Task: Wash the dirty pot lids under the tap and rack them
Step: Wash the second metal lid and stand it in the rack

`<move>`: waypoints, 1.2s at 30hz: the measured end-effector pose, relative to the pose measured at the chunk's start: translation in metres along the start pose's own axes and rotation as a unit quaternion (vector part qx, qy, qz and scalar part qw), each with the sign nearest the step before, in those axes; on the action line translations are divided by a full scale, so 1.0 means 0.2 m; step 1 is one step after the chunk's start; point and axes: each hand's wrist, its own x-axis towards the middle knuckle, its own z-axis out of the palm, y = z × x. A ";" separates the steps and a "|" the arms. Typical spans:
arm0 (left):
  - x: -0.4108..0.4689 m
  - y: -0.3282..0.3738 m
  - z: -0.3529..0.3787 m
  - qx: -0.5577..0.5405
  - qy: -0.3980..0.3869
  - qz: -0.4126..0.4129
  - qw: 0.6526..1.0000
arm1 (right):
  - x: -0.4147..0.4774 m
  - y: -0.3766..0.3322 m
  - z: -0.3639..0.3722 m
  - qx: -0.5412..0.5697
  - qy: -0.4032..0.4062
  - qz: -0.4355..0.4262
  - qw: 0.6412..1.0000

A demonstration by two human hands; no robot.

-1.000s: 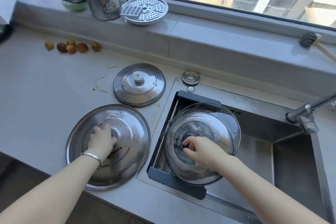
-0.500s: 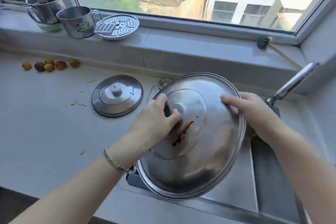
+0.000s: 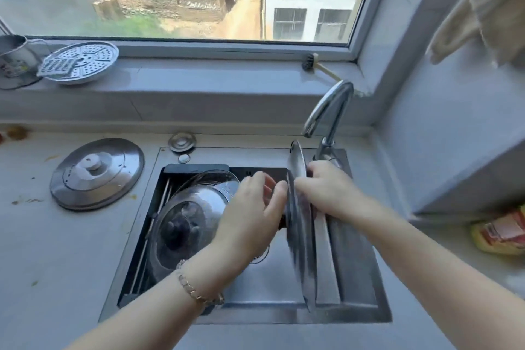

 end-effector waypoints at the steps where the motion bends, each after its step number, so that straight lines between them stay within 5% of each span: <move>1: -0.03 0.01 0.03 0.022 -0.019 -0.005 1.000 | 0.03 0.06 0.07 -0.004 -0.011 0.026 1.000; 6: -0.09 0.02 0.25 0.231 -0.102 0.003 0.968 | 0.14 0.29 0.22 0.150 -0.005 0.140 0.979; 9: -0.05 -0.03 0.35 0.314 -0.012 0.087 0.945 | 0.17 0.33 0.21 0.261 0.014 0.169 0.950; 14: 0.08 -0.12 0.40 0.375 0.053 0.118 0.918 | 0.19 0.33 0.15 0.294 0.039 0.106 0.949; 20: 0.24 -0.16 0.30 0.160 0.084 -0.063 0.982 | 0.34 0.44 0.02 0.281 0.053 0.079 0.955; 25: 0.34 -0.21 0.23 0.032 0.111 -0.209 0.971 | 0.57 0.63 0.02 0.254 0.078 0.194 0.944; 36: 0.41 -0.22 0.17 -0.053 0.148 -0.220 0.963 | 0.88 0.74 0.04 0.235 0.042 0.289 0.927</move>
